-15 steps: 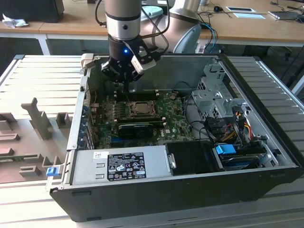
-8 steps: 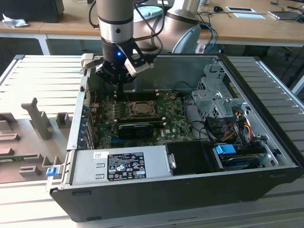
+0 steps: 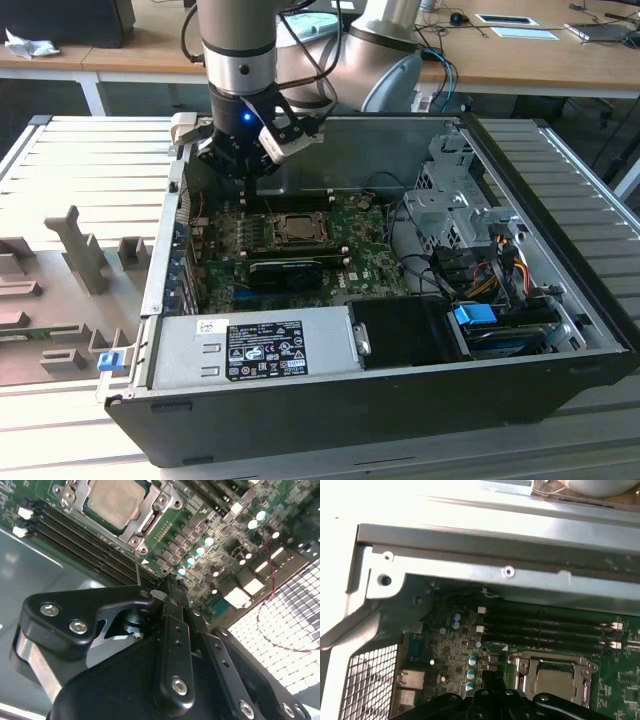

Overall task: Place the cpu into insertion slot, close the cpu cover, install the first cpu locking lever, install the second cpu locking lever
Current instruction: 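Install the first cpu locking lever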

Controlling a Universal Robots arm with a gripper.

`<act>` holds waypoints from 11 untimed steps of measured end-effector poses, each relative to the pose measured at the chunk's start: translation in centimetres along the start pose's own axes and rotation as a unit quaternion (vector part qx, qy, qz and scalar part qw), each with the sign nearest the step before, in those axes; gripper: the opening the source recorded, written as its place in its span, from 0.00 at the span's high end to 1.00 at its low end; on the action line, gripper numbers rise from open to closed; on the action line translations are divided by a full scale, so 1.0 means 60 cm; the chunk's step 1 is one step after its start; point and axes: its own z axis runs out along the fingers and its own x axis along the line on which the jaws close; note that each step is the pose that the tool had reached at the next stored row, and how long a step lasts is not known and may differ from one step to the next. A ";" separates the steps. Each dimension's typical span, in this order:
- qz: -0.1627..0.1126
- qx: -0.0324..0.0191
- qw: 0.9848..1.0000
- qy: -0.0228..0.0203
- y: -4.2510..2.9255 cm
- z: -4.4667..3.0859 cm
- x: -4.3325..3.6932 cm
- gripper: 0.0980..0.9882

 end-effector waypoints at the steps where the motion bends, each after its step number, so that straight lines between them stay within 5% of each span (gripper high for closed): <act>1: 0.000 0.000 1.000 0.000 0.003 0.001 0.000 0.99; 4: 0.000 0.000 1.000 0.000 0.021 0.003 -0.003 0.99; 11: 0.000 0.000 1.000 0.000 0.020 0.003 -0.013 0.99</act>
